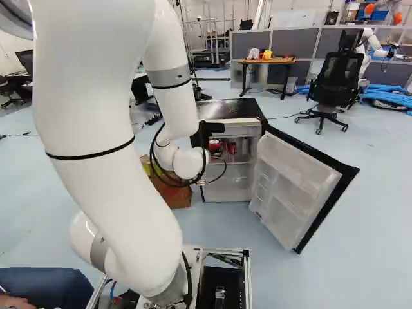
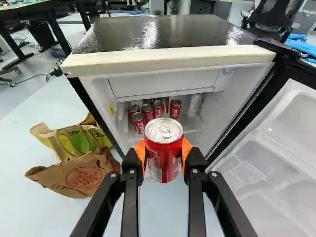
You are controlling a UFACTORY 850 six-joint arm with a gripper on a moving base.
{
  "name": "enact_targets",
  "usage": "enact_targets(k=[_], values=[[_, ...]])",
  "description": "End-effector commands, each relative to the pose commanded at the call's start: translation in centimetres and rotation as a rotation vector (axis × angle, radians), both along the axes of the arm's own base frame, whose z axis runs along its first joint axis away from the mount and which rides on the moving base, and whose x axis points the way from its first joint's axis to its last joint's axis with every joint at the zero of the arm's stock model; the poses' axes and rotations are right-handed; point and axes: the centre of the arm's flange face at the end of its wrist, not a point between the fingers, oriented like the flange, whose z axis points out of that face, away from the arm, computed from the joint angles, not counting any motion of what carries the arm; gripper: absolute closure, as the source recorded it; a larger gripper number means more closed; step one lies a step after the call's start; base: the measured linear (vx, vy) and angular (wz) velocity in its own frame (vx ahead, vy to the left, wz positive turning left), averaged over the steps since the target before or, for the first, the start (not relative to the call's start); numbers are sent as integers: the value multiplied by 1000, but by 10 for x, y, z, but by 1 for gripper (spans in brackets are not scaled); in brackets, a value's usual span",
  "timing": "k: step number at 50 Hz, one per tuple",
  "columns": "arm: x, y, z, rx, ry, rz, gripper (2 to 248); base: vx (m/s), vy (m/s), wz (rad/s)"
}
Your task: Grab a drink from the fridge
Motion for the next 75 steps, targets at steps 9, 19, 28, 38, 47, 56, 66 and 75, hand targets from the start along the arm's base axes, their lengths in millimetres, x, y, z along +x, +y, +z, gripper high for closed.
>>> enact_targets(k=[9, 19, 28, 38, 47, 56, 66, 75], values=[[1, -1, 6, -3, 7, -1, 158, 0, 0, 0], [4, -2, 13, -7, 15, -2, 158, 0, 0, 0], [7, -3, 20, -12, 17, -2, 158, 0, 0, 0], [12, -3, 29, -18, -2, 2, 158, 0, 0, 0], [17, -3, 38, -25, -27, 5, 158, 0, 0, 0], [22, -3, 47, -32, -51, 8, 158, 0, 0, 0], [28, -3, 57, -39, -78, 12, 158, 0, 0, 0], [34, -3, 66, -45, -102, 15, 158, 0, 0, 0]])
